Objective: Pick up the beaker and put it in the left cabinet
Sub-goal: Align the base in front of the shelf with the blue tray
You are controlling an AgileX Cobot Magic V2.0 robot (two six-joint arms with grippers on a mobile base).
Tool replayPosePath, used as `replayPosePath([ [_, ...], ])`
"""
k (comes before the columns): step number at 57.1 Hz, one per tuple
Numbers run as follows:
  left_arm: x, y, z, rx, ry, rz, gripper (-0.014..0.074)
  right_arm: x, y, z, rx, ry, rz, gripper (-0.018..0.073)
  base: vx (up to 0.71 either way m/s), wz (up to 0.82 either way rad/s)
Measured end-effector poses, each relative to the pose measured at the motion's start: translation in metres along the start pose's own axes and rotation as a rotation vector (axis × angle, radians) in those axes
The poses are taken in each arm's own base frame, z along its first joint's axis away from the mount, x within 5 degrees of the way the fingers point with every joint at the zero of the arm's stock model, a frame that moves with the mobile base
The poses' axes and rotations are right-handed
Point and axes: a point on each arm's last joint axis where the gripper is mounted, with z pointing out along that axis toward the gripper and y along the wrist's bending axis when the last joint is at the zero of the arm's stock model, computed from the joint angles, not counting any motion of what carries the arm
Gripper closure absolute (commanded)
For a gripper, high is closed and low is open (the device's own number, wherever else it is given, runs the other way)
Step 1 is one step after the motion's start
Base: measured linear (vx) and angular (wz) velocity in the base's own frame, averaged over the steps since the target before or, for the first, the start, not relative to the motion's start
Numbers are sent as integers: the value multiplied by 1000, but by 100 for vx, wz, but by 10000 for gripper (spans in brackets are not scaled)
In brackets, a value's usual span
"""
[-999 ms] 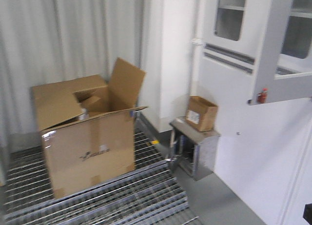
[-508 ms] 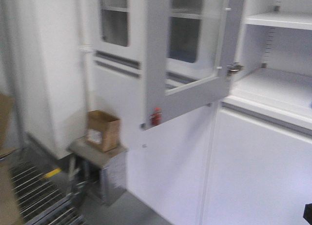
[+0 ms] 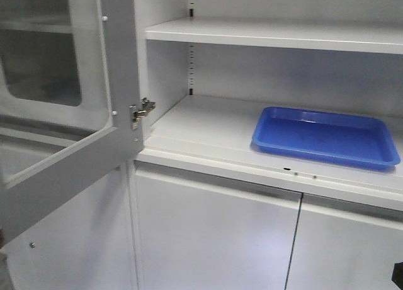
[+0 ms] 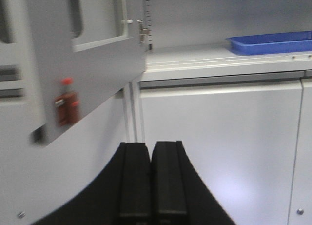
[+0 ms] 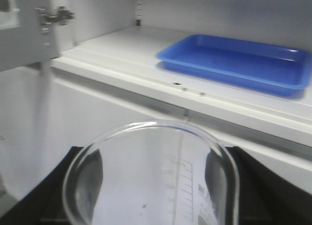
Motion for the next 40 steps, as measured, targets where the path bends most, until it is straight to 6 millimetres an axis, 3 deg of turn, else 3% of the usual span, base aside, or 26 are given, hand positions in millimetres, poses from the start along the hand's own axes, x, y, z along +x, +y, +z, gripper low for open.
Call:
replayPosePath([
  [40,0,0,0,0,0,0,595,0,0,0,0,0,0,564,31,-35],
])
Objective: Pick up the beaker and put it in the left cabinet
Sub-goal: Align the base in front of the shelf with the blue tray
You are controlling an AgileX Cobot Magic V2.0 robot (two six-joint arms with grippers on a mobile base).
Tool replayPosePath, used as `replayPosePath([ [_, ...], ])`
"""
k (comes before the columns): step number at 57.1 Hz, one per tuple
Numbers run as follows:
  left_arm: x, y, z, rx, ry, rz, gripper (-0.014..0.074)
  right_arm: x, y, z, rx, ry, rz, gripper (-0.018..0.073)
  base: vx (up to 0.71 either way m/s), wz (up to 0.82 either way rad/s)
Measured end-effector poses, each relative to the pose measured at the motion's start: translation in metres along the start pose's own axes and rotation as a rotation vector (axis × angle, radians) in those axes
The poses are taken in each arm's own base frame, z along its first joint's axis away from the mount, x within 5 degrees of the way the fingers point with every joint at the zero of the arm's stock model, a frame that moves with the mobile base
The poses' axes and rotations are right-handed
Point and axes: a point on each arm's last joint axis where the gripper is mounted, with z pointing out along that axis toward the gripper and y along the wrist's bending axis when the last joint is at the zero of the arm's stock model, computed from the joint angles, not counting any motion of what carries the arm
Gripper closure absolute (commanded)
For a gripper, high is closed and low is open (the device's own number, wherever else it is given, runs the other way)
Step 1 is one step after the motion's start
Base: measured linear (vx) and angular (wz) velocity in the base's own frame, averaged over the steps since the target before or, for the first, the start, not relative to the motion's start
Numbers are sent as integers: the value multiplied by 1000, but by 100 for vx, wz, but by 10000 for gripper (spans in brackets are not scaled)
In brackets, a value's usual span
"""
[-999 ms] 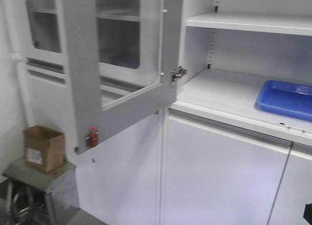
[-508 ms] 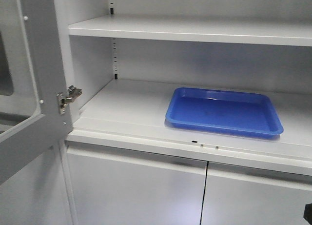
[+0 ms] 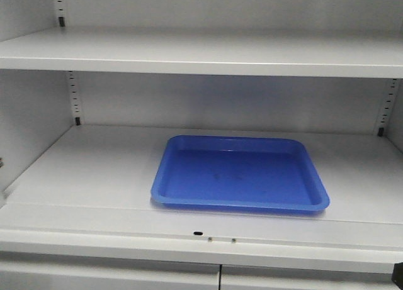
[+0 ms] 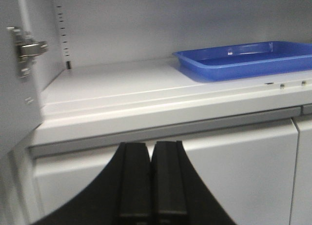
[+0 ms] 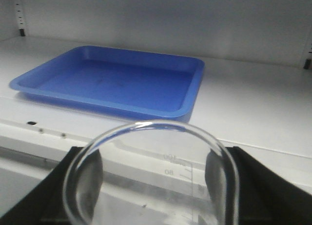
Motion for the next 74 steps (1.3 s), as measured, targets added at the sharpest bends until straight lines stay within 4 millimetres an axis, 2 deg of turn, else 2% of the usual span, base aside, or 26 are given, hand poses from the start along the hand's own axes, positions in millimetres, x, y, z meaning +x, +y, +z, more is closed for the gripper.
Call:
replayPosePath([
  [28,0,0,0,0,0,0,595,0,0,0,0,0,0,564,26,-31],
  [74,0,0,0,0,0,0,595,0,0,0,0,0,0,564,4,0],
])
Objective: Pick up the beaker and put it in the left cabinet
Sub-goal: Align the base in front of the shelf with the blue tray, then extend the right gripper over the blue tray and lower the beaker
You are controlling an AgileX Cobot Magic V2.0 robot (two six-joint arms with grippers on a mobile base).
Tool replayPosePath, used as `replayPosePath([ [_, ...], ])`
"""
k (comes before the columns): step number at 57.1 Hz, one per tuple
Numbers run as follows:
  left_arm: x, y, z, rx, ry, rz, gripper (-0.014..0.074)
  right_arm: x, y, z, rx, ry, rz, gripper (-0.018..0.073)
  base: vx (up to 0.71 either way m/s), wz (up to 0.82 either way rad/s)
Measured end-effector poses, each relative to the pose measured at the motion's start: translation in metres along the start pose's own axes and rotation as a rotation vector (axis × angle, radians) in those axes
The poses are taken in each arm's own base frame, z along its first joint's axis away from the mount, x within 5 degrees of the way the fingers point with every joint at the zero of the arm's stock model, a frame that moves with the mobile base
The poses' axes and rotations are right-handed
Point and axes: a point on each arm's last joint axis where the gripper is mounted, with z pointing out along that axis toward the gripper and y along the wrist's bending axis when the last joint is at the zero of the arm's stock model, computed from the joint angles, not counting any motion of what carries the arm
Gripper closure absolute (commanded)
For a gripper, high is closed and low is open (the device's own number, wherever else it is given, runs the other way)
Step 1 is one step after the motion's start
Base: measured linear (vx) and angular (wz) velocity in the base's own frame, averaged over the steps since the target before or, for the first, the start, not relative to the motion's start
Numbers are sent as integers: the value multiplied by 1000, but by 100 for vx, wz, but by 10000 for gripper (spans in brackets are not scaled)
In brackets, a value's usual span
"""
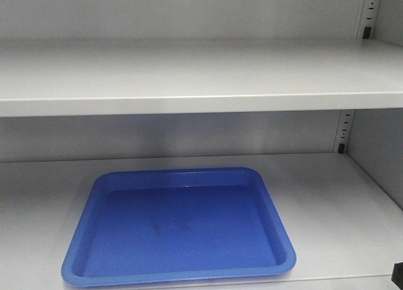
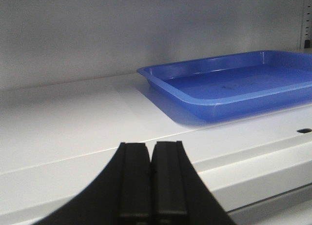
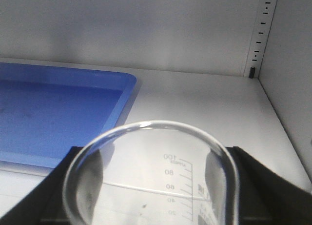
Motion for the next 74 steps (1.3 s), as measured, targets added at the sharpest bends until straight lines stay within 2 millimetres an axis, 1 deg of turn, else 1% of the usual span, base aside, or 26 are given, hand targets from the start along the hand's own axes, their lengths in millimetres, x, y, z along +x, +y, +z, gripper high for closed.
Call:
replayPosePath([
  [30,0,0,0,0,0,0,595,-1,1,0,-6,-8,2,564,0,0],
  [33,0,0,0,0,0,0,595,-2,2,3,-22,-20,2,564,0,0],
  [38,0,0,0,0,0,0,595,-4,10,16,-80,-36,-8,564,0,0],
  [42,0,0,0,0,0,0,595,-4,21,36,-163,-55,-25,564,0,0],
  [43,0,0,0,0,0,0,595,-2,24,43,-182,-44,-28,564,0,0],
  [44,0,0,0,0,0,0,595,-5,28,47,-218,-74,-31,564,0,0],
  [47,0,0,0,0,0,0,595,-2,36,69,-276,-53,-37,564,0,0],
  [49,0,0,0,0,0,0,595,-4,42,80,-318,-69,-32,564,0,0],
  [51,0,0,0,0,0,0,595,-5,48,98,-357,-60,-31,564,0,0],
  [53,0,0,0,0,0,0,595,-6,53,111,-389,-68,-27,564,0,0],
  [56,0,0,0,0,0,0,595,-7,61,137,-432,-65,-24,564,0,0],
  [57,0,0,0,0,0,0,595,-8,62,140,-440,-70,-22,564,0,0],
  [60,0,0,0,0,0,0,595,-7,70,171,-472,-60,-12,564,0,0],
  [61,0,0,0,0,0,0,595,-7,71,174,-479,-65,-10,564,0,0],
  [62,0,0,0,0,0,0,595,-5,74,188,-490,-60,-7,564,0,0],
  [64,0,0,0,0,0,0,595,-4,78,204,-506,-61,-2,564,0,0],
  [71,0,0,0,0,0,0,595,6,91,253,-557,-63,-4,564,0,0],
  [74,0,0,0,0,0,0,595,10,95,269,-576,-57,-5,561,0,0],
])
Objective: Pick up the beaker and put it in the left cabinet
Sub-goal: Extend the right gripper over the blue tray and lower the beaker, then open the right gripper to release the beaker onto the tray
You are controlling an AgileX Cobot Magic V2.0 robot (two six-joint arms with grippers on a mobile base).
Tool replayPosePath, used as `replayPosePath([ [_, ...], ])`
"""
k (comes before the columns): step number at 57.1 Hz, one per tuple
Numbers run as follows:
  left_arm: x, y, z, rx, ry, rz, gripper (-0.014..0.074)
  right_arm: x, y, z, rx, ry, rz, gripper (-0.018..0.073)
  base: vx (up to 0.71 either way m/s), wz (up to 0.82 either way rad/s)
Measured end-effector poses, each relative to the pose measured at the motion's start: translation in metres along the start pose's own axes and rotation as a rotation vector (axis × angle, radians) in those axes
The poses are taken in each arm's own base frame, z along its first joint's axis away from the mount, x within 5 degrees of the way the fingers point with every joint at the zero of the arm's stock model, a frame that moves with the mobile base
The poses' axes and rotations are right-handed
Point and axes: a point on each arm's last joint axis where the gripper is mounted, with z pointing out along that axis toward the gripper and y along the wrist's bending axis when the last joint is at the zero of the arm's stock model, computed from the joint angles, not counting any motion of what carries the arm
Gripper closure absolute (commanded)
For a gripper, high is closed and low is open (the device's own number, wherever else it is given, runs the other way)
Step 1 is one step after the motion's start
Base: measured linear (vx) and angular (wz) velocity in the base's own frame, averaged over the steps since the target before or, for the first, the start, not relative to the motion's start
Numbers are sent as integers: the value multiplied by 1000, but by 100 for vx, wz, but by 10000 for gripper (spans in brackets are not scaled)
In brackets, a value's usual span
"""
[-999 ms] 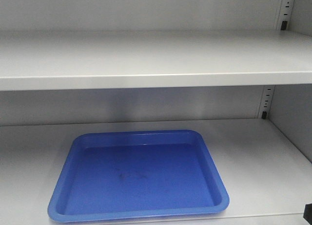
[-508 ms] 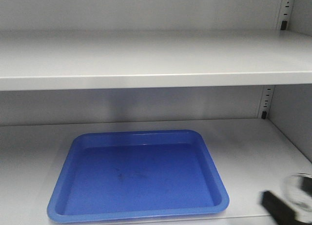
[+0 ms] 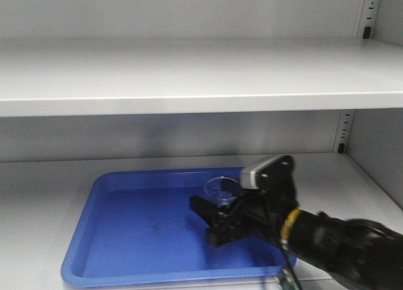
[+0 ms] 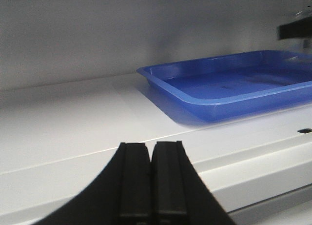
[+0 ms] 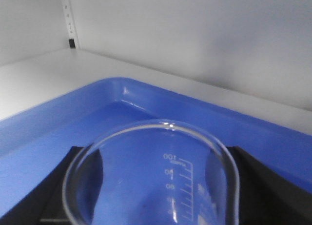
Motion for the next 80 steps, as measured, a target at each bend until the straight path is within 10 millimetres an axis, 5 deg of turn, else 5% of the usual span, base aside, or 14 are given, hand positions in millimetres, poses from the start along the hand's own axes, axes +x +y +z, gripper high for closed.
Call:
replayPosePath([
  [9,0,0,0,0,0,0,595,8,-8,28,-47,18,28,554,0,0],
  [21,0,0,0,0,0,0,595,3,-9,33,-60,5,17,464,0,0],
  [50,0,0,0,0,0,0,595,6,-12,33,-31,41,14,-27,0,0],
  [66,0,0,0,0,0,0,595,6,-13,33,-23,47,13,-43,0,0],
  [80,0,0,0,0,0,0,595,-19,-9,22,-19,-9,-17,-32,0,0],
])
